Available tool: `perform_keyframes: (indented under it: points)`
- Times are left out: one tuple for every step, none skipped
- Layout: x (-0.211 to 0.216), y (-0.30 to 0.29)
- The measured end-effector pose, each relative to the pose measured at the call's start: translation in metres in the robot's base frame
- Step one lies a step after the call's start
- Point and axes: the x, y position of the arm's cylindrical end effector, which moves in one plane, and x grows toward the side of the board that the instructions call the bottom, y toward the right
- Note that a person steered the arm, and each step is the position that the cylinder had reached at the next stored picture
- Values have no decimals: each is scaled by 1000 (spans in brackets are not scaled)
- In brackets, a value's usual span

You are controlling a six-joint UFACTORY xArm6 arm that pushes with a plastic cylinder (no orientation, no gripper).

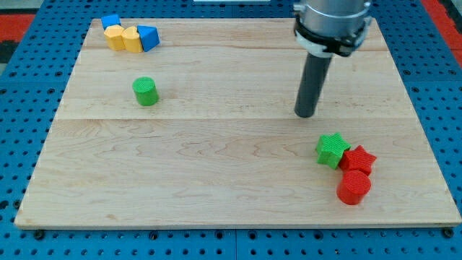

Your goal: Move the green circle to the center of the board

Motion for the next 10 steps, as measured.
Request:
perform_keyframes:
  points:
    - [-40, -13]
    - [-68, -19]
    - [-87, -21]
    - [-101, -81]
    - [-84, -141]
    - [-78, -229]
    - [-73, -295]
    - [7, -215]
    - [23, -124]
    - [-11, -190]
